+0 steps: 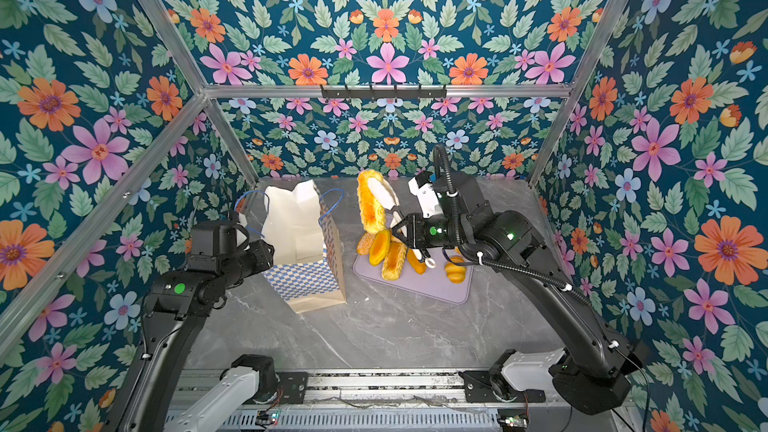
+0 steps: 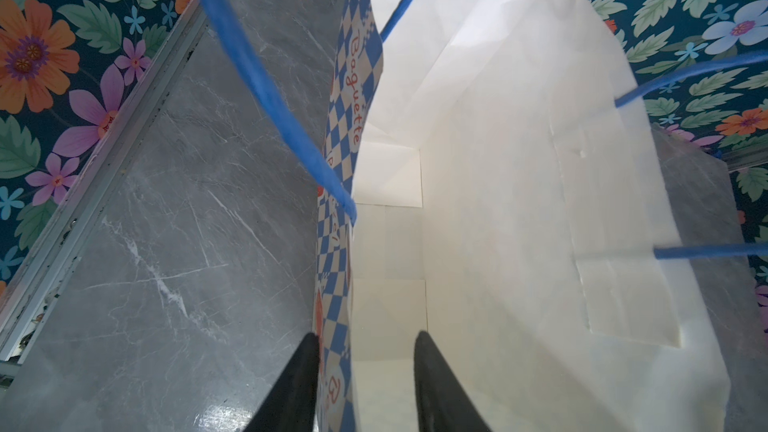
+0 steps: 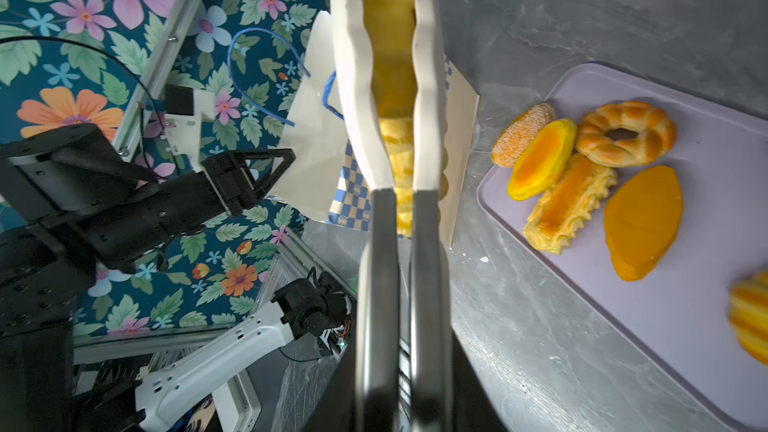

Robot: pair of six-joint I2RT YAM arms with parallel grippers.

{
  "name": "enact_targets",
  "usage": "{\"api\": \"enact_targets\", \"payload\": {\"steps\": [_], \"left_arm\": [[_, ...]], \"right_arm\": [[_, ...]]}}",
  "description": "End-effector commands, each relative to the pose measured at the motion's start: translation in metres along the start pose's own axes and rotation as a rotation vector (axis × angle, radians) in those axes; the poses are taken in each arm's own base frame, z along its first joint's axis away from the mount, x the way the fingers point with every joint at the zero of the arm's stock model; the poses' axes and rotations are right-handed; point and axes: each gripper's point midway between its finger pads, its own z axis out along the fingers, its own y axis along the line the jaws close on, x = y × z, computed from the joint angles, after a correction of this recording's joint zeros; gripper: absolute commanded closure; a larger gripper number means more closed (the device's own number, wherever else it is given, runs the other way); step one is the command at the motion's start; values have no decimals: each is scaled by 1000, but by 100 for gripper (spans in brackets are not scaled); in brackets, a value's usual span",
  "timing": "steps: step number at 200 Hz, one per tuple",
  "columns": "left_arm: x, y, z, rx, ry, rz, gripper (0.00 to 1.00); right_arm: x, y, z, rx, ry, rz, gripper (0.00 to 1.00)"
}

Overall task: Place the fake bread into the paper bag
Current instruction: 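Carry the bread in the tongs over the open bag held by the left gripper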

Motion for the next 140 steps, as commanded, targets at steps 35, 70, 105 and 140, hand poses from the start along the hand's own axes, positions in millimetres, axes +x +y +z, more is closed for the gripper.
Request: {"api": "enact_targets", "payload": {"steps": [35, 70, 105, 140], "left_arm": [[-2, -2, 1, 17, -18, -14, 66], [-2, -3, -1, 25, -21, -18, 70], [-1, -3, -2, 27, -21, -21, 74], [-1, -3, -5, 29, -26, -20, 79]], "right_arm": [[-19, 67, 32, -130, -25, -125, 81], [-21, 82, 66, -94, 4, -175, 81], [-15, 83, 109, 3, 48, -235, 83], [-10, 79, 141, 67, 88, -251, 85]]}}
